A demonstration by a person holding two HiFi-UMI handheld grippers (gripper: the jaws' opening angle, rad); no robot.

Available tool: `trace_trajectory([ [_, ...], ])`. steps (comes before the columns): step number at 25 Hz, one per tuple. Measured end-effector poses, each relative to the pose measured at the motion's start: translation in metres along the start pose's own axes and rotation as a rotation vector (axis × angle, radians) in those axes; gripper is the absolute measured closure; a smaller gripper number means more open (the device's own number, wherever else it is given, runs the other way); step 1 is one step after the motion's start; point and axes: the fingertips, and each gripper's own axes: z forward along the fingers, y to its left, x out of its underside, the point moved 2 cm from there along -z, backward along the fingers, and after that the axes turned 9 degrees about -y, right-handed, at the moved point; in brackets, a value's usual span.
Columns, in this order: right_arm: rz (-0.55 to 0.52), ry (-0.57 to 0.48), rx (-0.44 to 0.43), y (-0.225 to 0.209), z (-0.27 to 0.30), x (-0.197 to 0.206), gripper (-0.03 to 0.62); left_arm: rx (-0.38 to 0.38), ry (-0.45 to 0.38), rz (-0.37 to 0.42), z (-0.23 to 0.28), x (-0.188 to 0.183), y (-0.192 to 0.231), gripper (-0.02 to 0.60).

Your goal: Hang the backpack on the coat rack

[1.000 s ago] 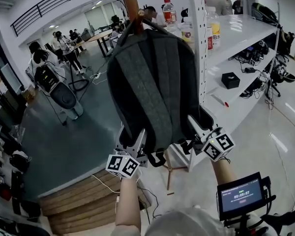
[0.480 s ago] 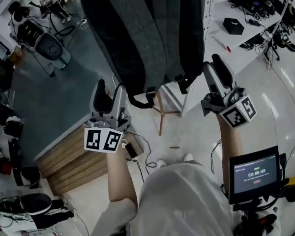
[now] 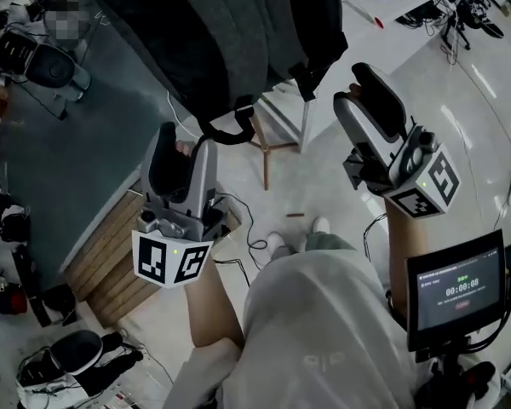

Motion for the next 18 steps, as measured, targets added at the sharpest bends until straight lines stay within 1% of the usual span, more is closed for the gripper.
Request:
trace_trajectory([
  [3,-0.041,0.054,-0.001,0.013,-0.002,0.006,0.364,0.046,0.044,-0.020,0.009,0.014,-0.018,0.340],
  [6,-0.063,0.081,0.001,0.015,-0.004,0.011,0.364,0.067,0.071,-0.013,0.015,0.023,-0.028,0.365],
  [10,-0.050,0.095,0.013,0.011,-0.005,0.015,0.364,0.083,0.072,-0.033,0.021,0.029,-0.033,0.368],
  [18,-0.066,0.088,0.018,0.015,-0.003,0.009,0.364,0.107,0.082,-0.049,0.026,0.029,-0.042,0.367],
])
